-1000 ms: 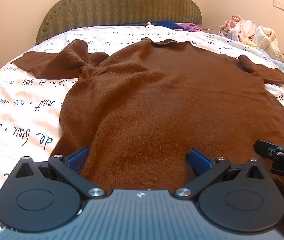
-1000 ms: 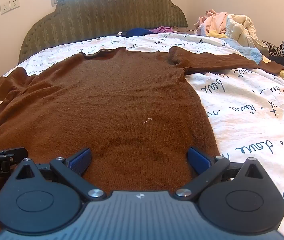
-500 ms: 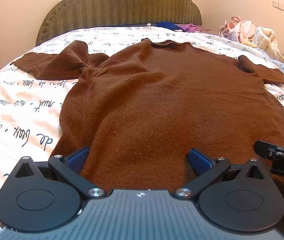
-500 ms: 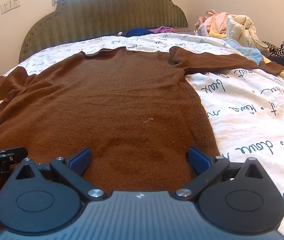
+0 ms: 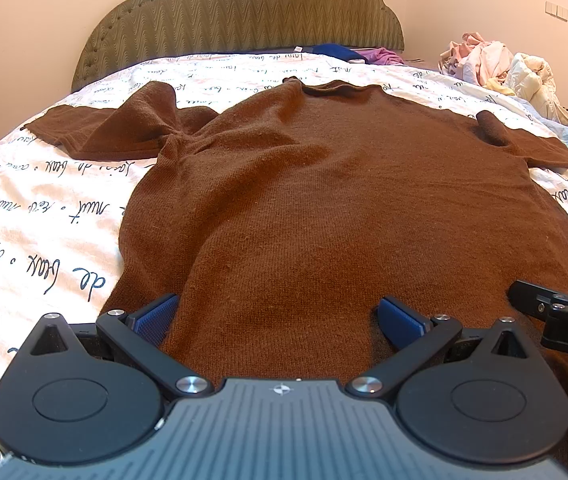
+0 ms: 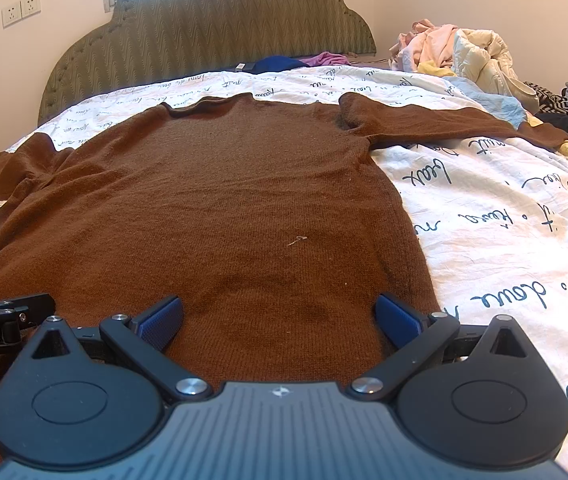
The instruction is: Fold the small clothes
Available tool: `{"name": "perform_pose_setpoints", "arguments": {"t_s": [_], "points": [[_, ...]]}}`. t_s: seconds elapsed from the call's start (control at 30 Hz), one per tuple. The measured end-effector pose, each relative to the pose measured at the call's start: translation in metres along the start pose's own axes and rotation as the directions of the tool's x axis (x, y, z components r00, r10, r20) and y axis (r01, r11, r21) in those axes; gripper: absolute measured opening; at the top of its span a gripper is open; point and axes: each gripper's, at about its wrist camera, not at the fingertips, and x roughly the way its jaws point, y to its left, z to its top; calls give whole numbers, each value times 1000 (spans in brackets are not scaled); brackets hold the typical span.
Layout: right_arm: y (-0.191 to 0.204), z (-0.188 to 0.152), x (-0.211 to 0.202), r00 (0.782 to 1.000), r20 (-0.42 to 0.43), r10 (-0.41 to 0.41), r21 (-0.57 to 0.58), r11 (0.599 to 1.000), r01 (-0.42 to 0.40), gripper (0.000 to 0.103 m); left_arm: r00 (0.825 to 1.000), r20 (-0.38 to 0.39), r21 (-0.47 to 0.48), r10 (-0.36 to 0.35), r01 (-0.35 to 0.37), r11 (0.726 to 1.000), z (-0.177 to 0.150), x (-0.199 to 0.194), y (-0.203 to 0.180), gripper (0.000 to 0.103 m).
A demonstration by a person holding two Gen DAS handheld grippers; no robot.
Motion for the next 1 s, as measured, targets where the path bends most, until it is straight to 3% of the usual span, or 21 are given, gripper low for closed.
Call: {"name": "perform_pose_setpoints", "arguments": {"t_s": [1.0], "points": [[-1,0,0,1000,3,9,8,1000,-9,103,1000,0,0,3,-3,1000,2,-1,2,103]]}}
